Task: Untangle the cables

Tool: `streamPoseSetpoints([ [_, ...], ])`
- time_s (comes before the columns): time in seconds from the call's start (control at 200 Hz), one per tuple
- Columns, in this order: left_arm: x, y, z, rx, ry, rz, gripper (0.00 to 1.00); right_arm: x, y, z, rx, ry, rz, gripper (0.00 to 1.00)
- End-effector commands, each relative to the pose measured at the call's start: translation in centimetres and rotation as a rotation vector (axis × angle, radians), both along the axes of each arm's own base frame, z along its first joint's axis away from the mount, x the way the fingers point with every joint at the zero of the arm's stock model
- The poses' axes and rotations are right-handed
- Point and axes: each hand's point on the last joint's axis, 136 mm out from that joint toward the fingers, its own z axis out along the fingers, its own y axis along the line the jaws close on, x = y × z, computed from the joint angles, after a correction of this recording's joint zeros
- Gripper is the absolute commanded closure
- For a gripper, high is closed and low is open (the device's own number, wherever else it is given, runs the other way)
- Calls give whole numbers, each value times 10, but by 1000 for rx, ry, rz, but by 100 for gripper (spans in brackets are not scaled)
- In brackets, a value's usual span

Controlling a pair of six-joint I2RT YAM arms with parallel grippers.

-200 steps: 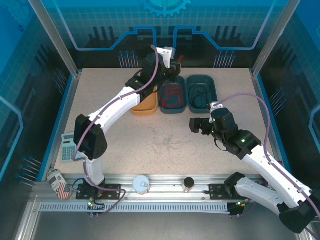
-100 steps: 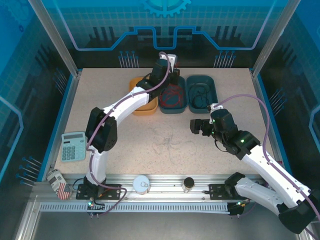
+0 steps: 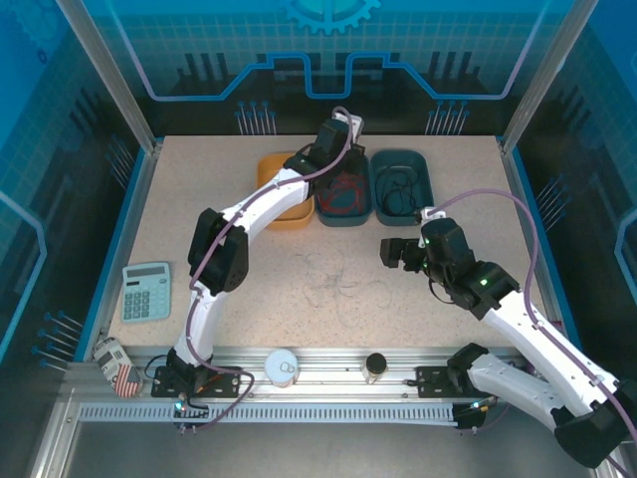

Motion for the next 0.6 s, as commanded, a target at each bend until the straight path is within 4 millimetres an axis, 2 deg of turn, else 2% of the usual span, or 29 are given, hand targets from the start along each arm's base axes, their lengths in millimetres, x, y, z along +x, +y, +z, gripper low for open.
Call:
streamPoseSetpoints([
  [0.0, -11, -9, -9, 157, -16, -74, 100, -2, -8, -4, 4, 4, -30, 0],
  [0.12, -18, -12, -23, 240, -15, -124, 100, -3, -8, -4, 8, 5, -30, 0],
  [0.45, -28, -4, -60, 448, -11, -125, 100, -2, -6, -5, 17, 10, -27, 0],
  [0.595, -31, -3, -67, 502, -24, -128, 100, -1, -5, -4, 22, 9, -24, 0],
])
